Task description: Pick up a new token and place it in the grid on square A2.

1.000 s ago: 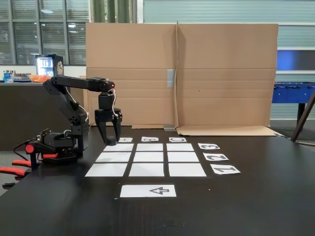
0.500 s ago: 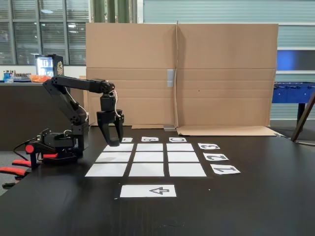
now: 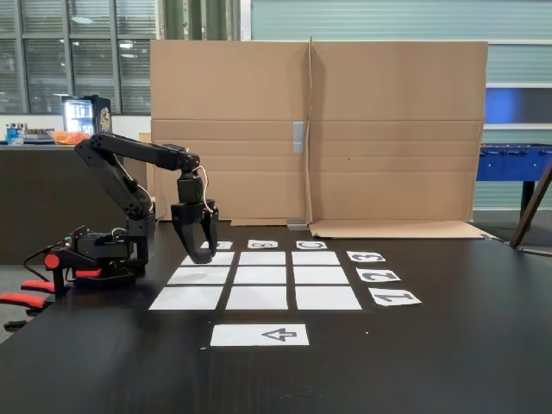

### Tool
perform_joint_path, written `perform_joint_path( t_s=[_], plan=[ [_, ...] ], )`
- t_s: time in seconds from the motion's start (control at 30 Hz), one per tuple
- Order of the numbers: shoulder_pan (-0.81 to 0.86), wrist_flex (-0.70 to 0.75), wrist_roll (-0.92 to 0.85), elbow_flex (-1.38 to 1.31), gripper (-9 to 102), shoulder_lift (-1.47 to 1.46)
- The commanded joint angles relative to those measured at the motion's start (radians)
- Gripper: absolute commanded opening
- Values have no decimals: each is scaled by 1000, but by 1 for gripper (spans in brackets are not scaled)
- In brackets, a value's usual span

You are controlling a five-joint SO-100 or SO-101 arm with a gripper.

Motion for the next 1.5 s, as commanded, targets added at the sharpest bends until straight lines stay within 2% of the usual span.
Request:
perform_joint_path(
  t_s=[0.0, 0.47, 1.13, 1.27, 1.47],
  plan=[
    [-11, -23, -9, 9, 4, 14],
    [-12, -114, -5, 72, 4, 9],
    [-2, -133, 9, 98, 5, 11],
    [-2, -133, 9, 98, 10, 11],
    [-2, -137, 9, 100, 23, 15]
  ],
)
